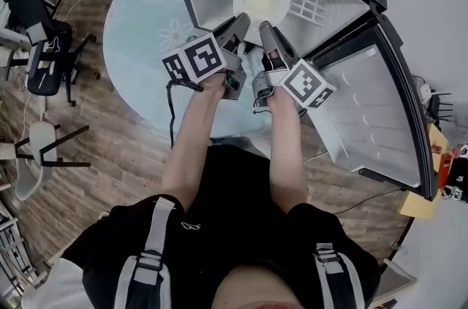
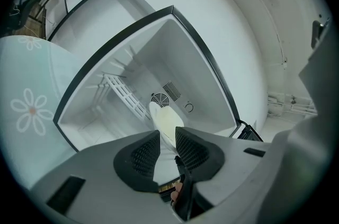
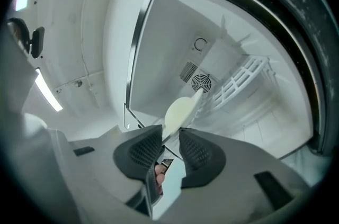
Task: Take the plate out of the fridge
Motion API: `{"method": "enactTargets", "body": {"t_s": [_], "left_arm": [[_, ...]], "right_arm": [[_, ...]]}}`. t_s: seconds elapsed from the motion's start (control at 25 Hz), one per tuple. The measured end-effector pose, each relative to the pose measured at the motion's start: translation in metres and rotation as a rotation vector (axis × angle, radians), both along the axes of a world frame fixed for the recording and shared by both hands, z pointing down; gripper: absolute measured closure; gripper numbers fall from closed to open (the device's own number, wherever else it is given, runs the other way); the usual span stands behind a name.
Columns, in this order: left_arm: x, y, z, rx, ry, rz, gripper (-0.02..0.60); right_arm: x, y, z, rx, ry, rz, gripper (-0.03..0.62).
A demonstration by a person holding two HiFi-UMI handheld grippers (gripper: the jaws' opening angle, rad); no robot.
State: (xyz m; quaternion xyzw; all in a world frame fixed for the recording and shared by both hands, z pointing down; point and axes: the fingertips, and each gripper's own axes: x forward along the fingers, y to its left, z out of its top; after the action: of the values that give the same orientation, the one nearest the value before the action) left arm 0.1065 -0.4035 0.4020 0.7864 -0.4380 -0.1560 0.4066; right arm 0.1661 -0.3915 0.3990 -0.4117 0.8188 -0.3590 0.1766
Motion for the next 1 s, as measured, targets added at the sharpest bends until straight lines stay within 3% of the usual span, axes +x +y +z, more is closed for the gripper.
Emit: {"method": "enactTargets", "body": {"t_s": [0.48, 1.0], "left_arm": [[0.004, 0.020, -0.012, 0.025, -0.020, 0.050, 0.489], [-0.040, 0.071, -0.013, 0.016, 0.004, 0.138, 0.500]], "right_arm": [[0.004, 0.023, -0.009, 0.002, -0.048, 0.061, 0.490], [-0.043, 0.082, -0.008, -0.014, -0.042, 0.148, 0.491]]}}
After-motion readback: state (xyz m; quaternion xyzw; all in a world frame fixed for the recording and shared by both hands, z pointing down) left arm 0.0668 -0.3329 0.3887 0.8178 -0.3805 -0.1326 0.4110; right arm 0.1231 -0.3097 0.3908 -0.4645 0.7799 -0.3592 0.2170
